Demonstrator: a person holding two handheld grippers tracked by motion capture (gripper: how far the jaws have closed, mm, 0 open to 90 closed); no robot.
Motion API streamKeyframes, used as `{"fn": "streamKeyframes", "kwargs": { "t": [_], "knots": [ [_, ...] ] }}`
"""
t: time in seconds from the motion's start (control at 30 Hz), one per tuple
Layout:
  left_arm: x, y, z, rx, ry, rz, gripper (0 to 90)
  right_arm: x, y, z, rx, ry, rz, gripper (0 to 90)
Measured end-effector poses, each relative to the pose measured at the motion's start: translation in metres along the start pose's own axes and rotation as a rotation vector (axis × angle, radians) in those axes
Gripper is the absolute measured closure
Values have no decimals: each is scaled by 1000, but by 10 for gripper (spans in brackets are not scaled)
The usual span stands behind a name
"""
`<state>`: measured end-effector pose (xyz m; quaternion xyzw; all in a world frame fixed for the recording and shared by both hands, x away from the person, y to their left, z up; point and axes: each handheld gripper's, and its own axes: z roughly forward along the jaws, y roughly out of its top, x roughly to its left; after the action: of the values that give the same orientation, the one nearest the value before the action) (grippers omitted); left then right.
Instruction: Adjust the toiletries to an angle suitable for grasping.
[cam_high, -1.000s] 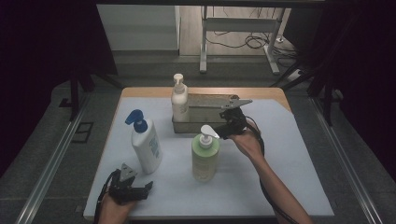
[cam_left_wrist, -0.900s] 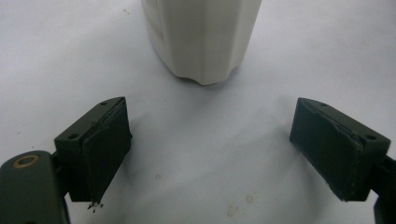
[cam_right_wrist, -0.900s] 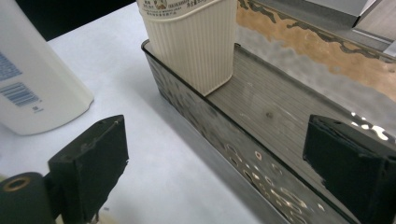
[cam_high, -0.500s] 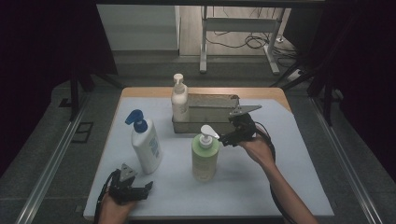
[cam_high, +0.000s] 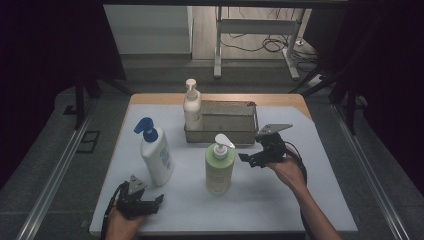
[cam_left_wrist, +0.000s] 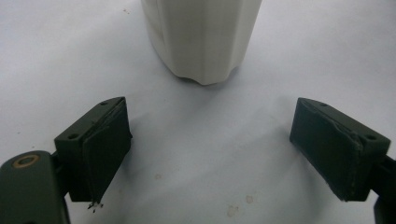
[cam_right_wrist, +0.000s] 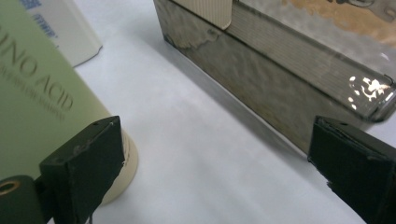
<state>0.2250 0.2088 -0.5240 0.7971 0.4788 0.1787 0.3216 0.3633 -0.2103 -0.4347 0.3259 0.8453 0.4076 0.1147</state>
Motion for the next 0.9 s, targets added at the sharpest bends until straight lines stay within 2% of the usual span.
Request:
{"fn": "streamKeyframes", "kwargs": {
  "t": [0.27,0.5,0.6,0.9],
  "knots": [
    [0,0,0,0,0,0,122,3,-18,-8,-8,12,4,6],
    [0,0,0,0,0,0,122,11,-36,-17,-1,47,21,0],
    [0,0,0,0,0,0,122,16,-41,-20,-1,55,10,0],
    [0,0,0,0,0,-1,121,38,-45,-24,0,127,-20,28]
  ]
}}
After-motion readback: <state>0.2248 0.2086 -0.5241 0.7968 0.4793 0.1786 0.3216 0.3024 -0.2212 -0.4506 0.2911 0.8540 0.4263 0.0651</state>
